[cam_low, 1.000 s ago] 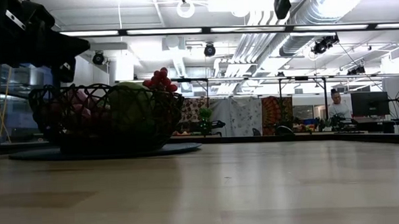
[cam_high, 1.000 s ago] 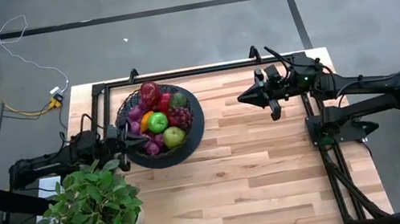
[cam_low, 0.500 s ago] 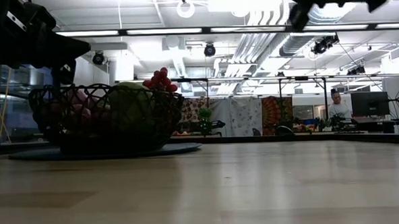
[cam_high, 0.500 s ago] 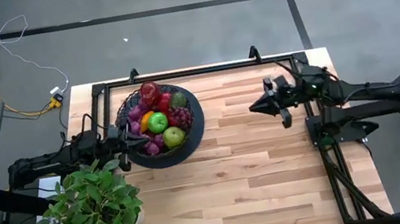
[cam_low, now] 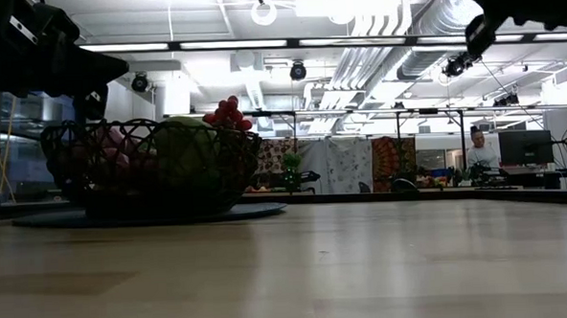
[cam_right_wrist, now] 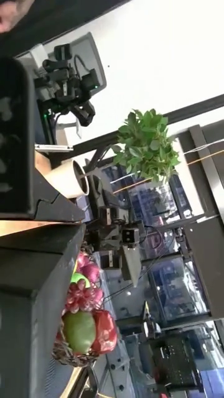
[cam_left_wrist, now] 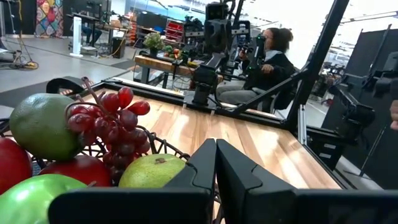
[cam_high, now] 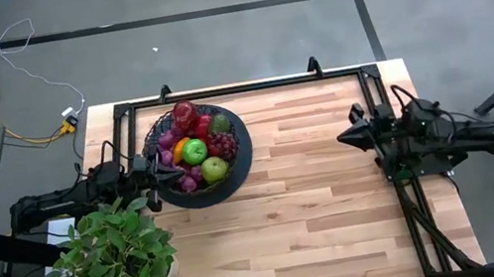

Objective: Build produce basket
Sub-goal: Return to Home Position

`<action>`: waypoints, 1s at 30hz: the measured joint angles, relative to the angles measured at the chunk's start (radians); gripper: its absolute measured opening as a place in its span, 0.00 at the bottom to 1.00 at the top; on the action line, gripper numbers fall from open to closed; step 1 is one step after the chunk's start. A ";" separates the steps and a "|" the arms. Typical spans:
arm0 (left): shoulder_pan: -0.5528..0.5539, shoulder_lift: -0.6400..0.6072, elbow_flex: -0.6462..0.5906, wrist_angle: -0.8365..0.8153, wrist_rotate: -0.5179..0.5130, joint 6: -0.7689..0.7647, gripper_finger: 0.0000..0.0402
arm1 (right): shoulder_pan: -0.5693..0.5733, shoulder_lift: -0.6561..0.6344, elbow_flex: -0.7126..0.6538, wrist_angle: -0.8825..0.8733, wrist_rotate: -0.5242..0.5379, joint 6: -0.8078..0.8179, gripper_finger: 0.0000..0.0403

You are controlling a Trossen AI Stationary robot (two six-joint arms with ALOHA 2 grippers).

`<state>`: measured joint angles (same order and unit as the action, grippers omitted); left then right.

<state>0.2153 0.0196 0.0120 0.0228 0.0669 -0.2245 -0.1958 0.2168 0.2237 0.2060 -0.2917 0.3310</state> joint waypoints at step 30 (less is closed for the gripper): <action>0.000 0.000 0.001 0.000 0.000 0.000 0.00 | 0.231 -0.199 -0.212 -0.192 0.249 -0.128 0.00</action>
<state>0.2150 0.0196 0.0128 0.0232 0.0669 -0.2245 0.0357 0.0182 0.0120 0.0135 -0.0426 0.2029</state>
